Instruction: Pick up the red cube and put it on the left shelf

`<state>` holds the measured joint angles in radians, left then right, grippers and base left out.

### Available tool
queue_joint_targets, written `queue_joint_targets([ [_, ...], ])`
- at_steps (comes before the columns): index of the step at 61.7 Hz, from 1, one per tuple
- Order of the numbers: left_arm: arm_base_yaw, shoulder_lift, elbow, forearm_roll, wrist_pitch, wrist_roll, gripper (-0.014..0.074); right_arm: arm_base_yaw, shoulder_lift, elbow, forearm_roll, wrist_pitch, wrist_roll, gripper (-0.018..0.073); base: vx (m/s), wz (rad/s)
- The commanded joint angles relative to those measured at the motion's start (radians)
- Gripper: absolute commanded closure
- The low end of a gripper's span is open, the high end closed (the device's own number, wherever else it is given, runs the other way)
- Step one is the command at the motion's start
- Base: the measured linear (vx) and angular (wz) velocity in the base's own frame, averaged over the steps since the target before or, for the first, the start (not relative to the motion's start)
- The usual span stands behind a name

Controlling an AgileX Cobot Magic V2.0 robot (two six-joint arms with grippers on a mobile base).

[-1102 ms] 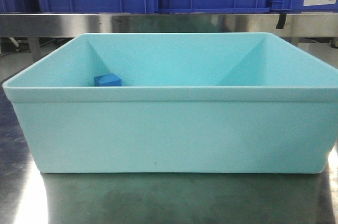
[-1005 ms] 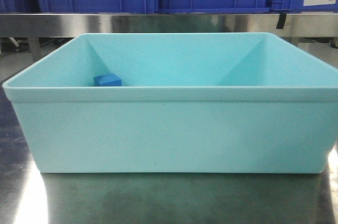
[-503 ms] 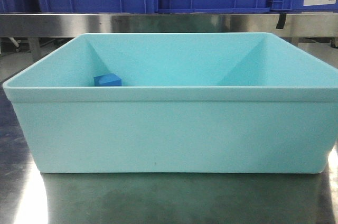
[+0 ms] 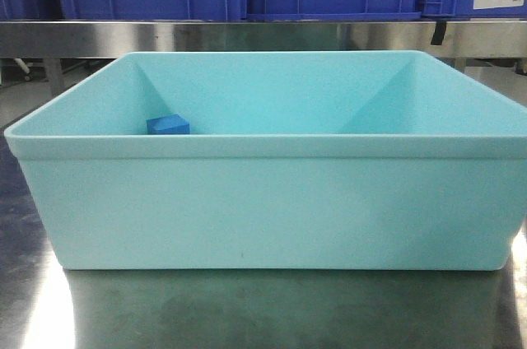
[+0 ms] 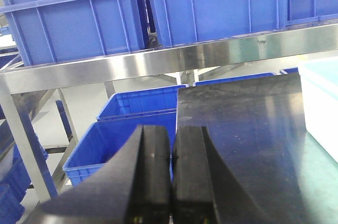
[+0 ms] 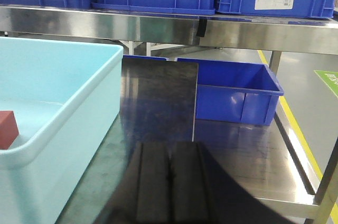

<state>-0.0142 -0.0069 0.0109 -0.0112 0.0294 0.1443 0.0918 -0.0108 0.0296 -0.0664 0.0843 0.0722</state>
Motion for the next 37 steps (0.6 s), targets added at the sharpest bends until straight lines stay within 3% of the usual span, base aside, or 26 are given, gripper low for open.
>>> queue_joint_targets([
  [1,-0.007,0.000,0.022,-0.005,-0.090,0.001,0.0491,-0.004,-0.017,-0.025,-0.011,-0.092,-0.004,0.0510,0.00,0.00],
  [37,-0.007,0.000,0.022,-0.005,-0.090,0.001,0.0491,-0.004,0.031,-0.051,0.028,-0.193,0.012,0.0510,0.00,0.00],
])
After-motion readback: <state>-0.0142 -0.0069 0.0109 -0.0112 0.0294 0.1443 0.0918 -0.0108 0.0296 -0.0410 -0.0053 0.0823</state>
